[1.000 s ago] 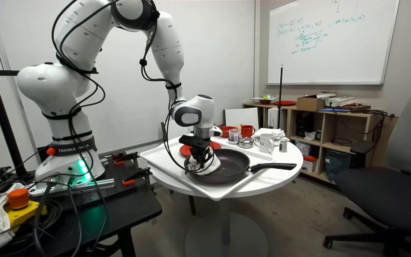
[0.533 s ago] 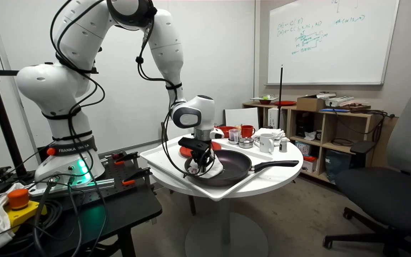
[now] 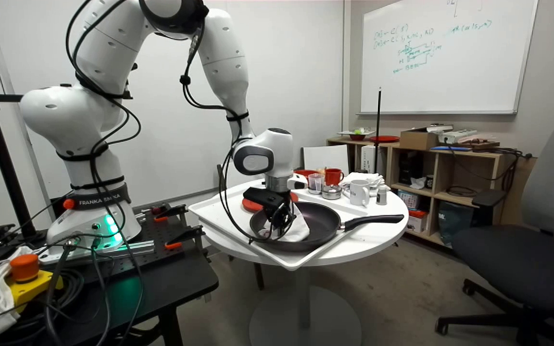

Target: Use the left towel to wipe the pan

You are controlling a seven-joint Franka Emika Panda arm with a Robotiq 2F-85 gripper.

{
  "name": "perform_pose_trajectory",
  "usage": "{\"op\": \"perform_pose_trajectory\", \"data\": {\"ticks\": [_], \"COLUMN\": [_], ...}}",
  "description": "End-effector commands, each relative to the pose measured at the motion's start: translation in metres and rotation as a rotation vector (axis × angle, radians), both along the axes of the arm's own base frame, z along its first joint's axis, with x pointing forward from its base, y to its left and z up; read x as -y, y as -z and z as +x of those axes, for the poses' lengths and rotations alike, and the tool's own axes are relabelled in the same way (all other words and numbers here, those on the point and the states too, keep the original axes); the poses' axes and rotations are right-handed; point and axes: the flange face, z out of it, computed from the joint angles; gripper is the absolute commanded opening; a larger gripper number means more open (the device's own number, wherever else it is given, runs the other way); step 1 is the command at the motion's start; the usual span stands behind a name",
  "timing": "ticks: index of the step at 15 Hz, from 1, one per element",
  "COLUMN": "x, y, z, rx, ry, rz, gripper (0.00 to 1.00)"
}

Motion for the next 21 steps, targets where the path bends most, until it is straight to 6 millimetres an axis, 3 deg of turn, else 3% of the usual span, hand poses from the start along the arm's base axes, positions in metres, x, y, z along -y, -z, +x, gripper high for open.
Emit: {"op": "perform_pose_trajectory", "data": {"ticks": [1, 7, 11, 15, 21], "x": [0.018, 0.037, 0.035, 0.019, -0.034], "y": [0.000, -0.013, -0.021, -0.054, -0.104], "z": [0.007, 0.028, 0.039, 0.039, 0.020], "rx": [0.029, 0.063, 0.093, 0.193, 0.351], "ry": [0.072, 0.154, 0.165, 0.135, 0.030], "rz": [-0.016, -0.034, -0.037, -0.052, -0.095], "gripper": [0.03, 0.03, 0.03, 0.03, 0.03]}}
